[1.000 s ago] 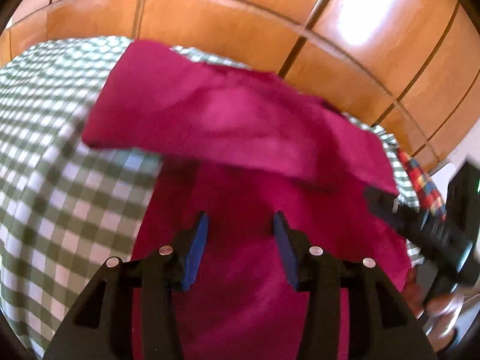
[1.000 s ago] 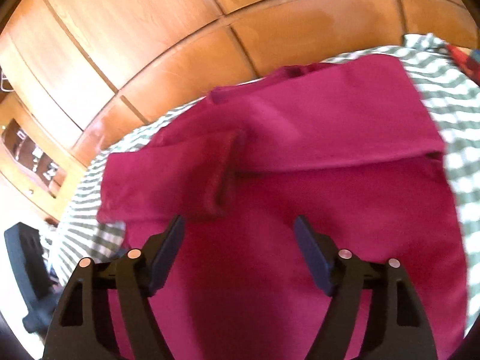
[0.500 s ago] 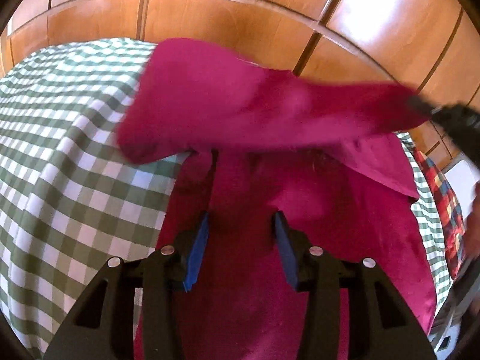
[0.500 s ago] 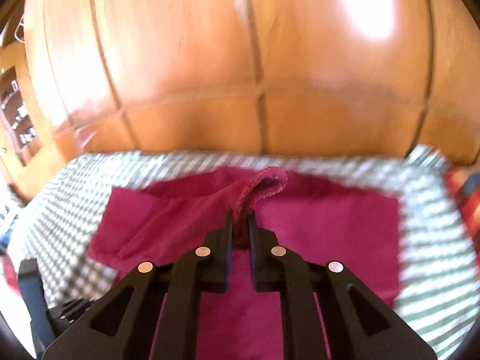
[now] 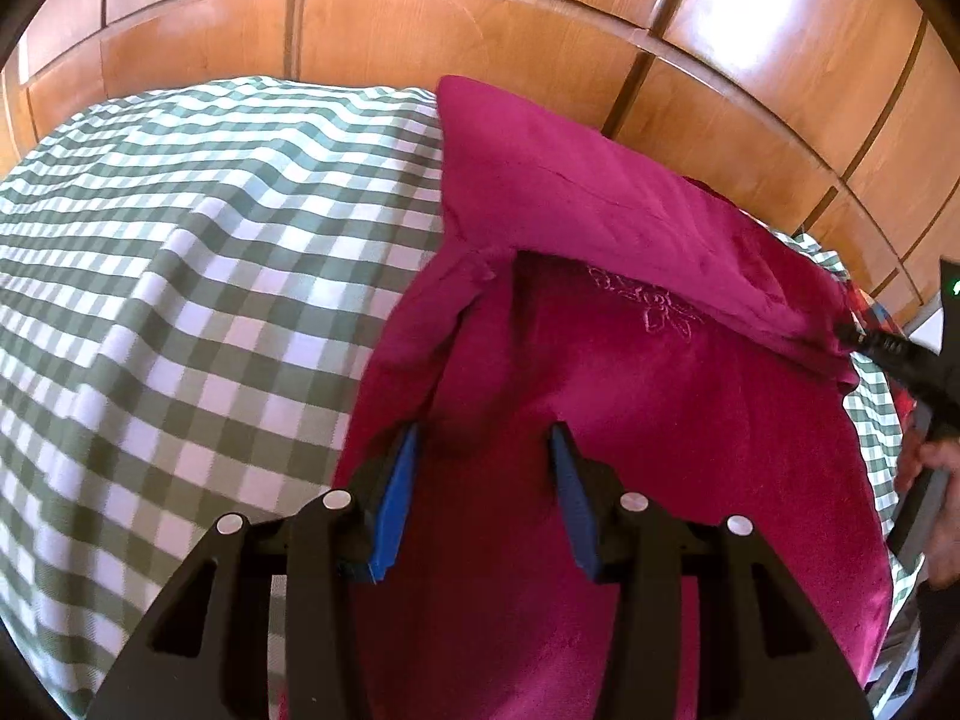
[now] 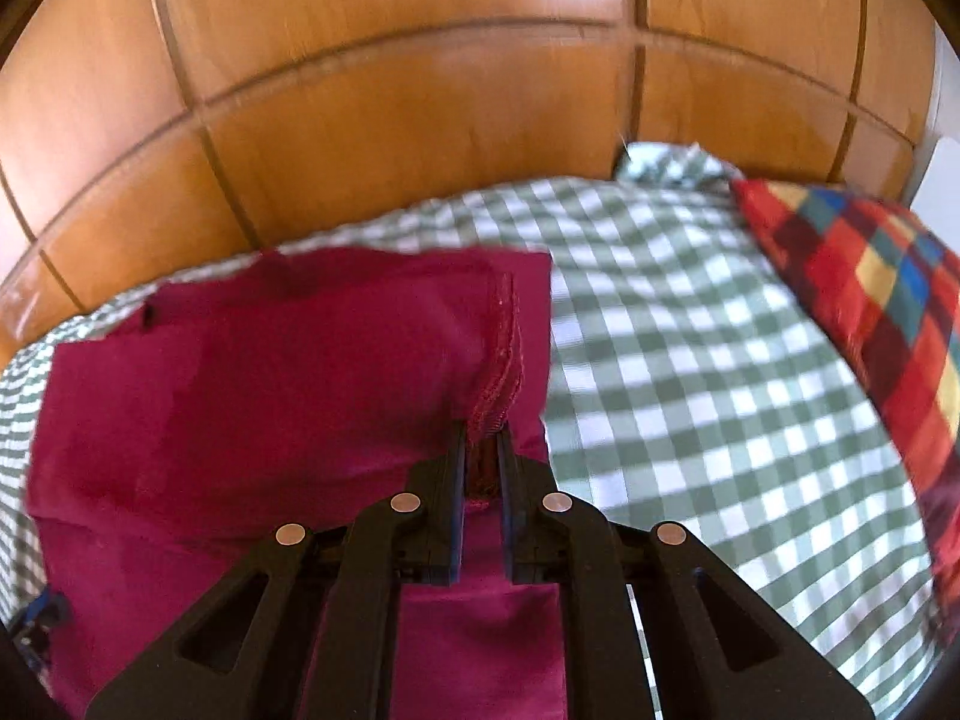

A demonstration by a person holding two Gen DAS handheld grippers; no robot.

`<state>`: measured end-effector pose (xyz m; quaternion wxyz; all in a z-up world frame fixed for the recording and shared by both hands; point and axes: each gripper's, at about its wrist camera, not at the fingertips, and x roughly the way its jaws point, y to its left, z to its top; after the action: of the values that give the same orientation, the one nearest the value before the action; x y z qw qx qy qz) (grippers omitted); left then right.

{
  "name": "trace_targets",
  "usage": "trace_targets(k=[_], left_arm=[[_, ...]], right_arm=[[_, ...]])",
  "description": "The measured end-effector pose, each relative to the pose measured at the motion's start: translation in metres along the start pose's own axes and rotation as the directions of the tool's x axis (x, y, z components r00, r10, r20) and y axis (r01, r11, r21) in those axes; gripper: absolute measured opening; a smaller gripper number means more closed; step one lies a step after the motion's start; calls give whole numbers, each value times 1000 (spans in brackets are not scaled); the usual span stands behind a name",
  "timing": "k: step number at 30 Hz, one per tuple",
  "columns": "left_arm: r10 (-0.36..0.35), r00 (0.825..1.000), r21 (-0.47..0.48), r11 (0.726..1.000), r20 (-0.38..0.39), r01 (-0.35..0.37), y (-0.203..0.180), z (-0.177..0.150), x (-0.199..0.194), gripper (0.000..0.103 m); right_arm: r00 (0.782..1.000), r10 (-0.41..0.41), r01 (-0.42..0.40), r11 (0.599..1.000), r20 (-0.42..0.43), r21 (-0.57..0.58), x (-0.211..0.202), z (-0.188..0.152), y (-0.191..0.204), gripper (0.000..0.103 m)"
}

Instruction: Fold small clothes

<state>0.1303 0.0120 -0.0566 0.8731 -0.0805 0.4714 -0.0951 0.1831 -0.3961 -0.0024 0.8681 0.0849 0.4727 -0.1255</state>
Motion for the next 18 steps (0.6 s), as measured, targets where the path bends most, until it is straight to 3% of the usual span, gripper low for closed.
trace_targets(k=[4,9,15,16,18], left_arm=[[-12,995,15,1000,99,10,-8,16,-30,41],[-17,983,65,998,180,5,-31,59,-29,41],[25,994,78,996,105,-33,-38,89,18,41],[46,997,87,995,63,-51,-37,90,32,41],[76,996,85,993,36,-79,-35,89,43,41]], right_arm=[[1000,6,-6,1000,0,-8,1,0,-1,8],[1000,17,-17,1000,9,-20,-13,0,-5,8],[999,-3,2,999,-33,-47,-15,-10,-13,11],[999,-3,2,1000,-33,-29,-17,-9,-16,15],[1000,-9,9,1000,-4,-5,-28,-5,-21,32]])
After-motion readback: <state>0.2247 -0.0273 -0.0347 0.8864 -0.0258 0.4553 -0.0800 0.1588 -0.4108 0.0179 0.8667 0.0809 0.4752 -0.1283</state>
